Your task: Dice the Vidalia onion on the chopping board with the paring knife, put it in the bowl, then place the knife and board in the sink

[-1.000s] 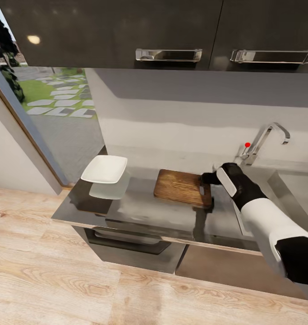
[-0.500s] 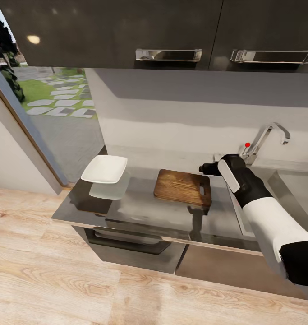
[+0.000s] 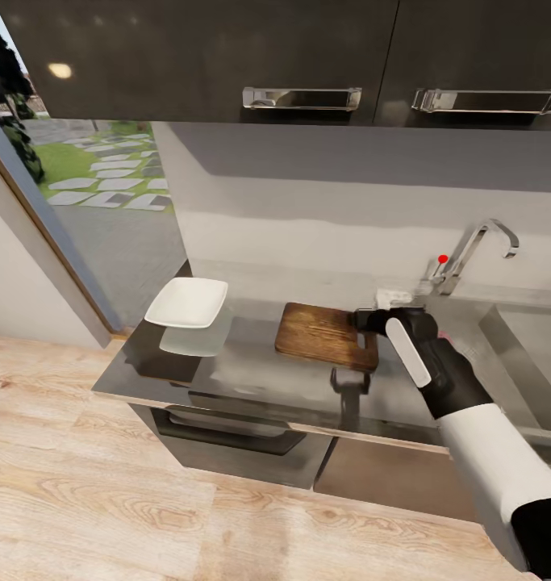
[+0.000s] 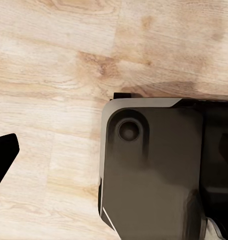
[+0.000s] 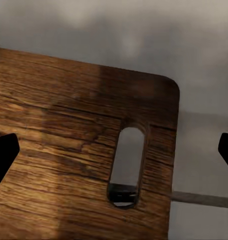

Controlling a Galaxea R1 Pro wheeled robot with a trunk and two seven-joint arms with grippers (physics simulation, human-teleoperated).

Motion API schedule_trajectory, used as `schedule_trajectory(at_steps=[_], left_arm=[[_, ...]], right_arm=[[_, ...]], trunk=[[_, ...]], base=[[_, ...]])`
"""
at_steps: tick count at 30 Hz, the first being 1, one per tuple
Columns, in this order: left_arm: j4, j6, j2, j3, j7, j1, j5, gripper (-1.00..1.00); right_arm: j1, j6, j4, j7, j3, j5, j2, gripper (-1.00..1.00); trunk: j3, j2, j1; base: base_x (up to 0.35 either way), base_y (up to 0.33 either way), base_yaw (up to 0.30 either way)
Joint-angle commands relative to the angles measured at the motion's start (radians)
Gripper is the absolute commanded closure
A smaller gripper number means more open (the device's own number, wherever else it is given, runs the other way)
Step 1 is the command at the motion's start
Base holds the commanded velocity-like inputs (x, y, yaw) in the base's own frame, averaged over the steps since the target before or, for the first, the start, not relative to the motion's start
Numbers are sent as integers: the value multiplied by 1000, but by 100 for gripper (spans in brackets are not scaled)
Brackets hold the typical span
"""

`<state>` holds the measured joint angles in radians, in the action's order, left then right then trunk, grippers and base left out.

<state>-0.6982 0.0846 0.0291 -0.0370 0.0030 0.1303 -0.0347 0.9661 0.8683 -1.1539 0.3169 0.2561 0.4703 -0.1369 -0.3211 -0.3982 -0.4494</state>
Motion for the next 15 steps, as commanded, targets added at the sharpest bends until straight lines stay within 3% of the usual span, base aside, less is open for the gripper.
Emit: schedule_trajectory(at_steps=[1, 6, 15], left_arm=[[-1, 1, 0, 0, 0, 0, -4, -100], [-1, 1, 0, 0, 1, 0, -4, -100], [-1, 1, 0, 0, 0, 0, -4, -100]], right_arm=[[-28, 2, -33, 12, 3, 10, -1, -100], [-150, 1, -188, 13, 3, 10, -1, -100], [-318, -4, -359, 13, 3, 10, 0, -100]], trunk=[[-2, -2, -1], [-2, -2, -1], [-2, -2, -1]], base=[[0, 0, 0], [0, 0, 0], [0, 0, 0]])
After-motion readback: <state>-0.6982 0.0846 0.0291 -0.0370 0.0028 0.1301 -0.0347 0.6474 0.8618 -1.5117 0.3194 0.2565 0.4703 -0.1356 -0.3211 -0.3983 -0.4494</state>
